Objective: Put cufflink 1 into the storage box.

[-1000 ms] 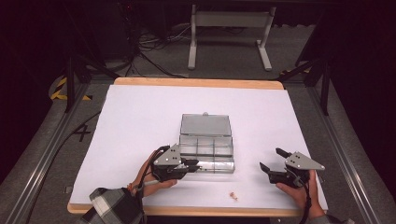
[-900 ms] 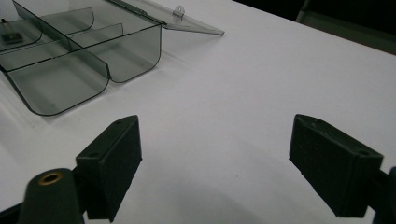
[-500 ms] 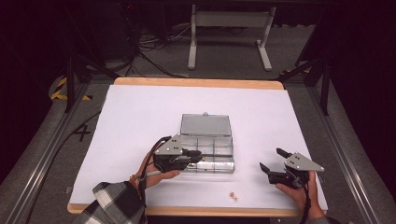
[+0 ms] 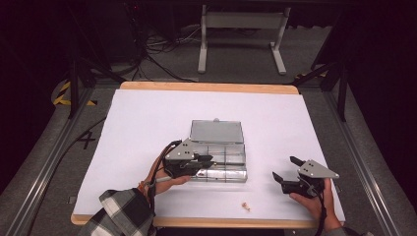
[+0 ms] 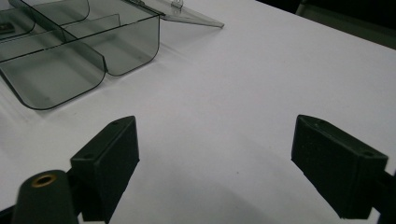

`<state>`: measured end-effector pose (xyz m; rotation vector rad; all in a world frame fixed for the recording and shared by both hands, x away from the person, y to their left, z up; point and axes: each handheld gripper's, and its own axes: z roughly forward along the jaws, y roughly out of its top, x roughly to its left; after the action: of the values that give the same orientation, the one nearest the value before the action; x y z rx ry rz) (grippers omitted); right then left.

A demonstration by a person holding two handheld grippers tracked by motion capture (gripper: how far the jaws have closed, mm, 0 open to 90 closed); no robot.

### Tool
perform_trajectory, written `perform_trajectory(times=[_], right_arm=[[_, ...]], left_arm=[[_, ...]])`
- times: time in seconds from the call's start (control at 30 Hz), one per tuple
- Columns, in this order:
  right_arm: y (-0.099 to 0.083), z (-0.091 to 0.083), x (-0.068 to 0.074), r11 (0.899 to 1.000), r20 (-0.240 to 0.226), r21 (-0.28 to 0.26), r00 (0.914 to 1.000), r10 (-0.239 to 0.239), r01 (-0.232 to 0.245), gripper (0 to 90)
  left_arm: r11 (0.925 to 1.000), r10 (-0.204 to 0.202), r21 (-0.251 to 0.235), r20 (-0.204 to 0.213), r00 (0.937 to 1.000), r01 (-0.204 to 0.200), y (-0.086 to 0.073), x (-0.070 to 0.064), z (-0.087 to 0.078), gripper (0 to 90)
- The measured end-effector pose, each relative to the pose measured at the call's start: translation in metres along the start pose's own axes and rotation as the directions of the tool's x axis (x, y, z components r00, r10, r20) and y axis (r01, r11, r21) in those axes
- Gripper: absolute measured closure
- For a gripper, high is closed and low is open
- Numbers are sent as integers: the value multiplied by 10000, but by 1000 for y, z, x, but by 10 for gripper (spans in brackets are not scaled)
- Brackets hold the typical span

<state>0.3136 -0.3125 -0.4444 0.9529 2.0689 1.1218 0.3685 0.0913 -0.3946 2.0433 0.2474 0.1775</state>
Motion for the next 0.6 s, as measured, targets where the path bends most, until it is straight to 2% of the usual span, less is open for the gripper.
perform_trajectory(times=[0.1, 0.4, 0.6], right_arm=[[0, 0, 0, 10000, -23, 62, 10000, -5, 5, 157], [-1, -2, 2, 9996, 29, -223, 9999, -164, 165, 158], [0, -1, 3, 9996, 30, -77, 9996, -281, 281, 157]], left_arm=[[10000, 7, 44, -37, 10000, -6, 0, 1, 2, 783], [9994, 228, 248, -83, 9997, -226, 5, 4, 10, 783], [9983, 291, 504, -61, 9996, -288, 5, 6, 18, 783]])
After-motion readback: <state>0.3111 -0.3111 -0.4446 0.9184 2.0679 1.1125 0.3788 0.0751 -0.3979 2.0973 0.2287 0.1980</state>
